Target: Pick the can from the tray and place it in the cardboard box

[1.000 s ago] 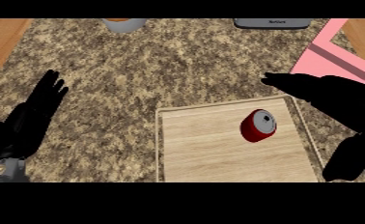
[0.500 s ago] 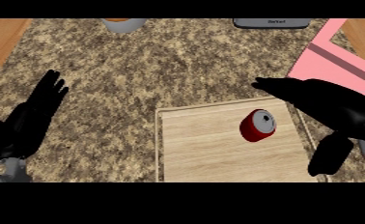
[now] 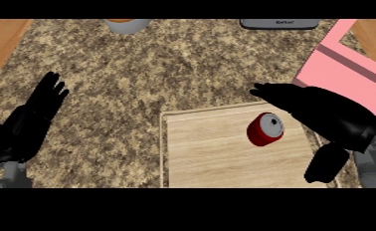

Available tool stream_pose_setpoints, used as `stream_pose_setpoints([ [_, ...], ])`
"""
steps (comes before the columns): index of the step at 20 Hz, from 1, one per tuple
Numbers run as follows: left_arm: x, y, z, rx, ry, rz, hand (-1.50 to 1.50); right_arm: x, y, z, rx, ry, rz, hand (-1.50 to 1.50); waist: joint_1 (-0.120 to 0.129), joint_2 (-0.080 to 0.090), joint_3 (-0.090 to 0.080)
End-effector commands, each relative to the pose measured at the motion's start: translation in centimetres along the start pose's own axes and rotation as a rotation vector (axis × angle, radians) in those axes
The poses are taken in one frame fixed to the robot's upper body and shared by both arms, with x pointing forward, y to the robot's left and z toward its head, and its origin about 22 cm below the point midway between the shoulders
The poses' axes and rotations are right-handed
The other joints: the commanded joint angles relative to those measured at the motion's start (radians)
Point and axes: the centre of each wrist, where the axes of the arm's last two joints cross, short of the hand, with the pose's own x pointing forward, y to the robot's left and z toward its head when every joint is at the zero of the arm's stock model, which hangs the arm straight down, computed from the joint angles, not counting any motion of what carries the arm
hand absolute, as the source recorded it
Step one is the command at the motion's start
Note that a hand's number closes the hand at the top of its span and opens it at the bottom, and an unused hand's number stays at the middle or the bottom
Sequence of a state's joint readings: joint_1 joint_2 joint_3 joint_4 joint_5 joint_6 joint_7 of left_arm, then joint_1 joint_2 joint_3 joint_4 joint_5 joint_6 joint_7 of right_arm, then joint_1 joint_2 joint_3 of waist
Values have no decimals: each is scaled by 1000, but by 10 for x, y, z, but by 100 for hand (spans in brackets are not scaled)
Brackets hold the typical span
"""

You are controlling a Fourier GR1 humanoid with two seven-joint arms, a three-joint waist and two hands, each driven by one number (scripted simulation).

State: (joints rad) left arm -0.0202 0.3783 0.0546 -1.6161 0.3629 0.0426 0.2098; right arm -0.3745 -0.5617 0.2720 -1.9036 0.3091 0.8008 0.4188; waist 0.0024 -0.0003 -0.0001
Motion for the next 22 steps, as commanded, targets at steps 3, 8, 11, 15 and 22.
stream_pose_setpoints([
  [3, -3, 4, -11, -6, -13, 16, 0, 17, 13, 2, 3, 31, 38, -150, -4, -1, 0],
  [8, 3, 15, -6, -7, 6, 5, 0, 9, 12, -21, 44, 50, 73, -150, 1, 0, 0],
  [11, 3, -5, 0, -3, -2, 1, 0, 10, 19, -11, 39, 54, 61, -150, -1, 0, 0],
  [15, 0, 1, -9, -7, -2, -1, 0, 8, 5, -23, 46, 92, 84, -150, 0, 0, 0],
  [22, 7, -1, 8, 4, -7, 11, 0, -10, 23, -39, 50, 109, 87, -150, 4, 0, 0],
])
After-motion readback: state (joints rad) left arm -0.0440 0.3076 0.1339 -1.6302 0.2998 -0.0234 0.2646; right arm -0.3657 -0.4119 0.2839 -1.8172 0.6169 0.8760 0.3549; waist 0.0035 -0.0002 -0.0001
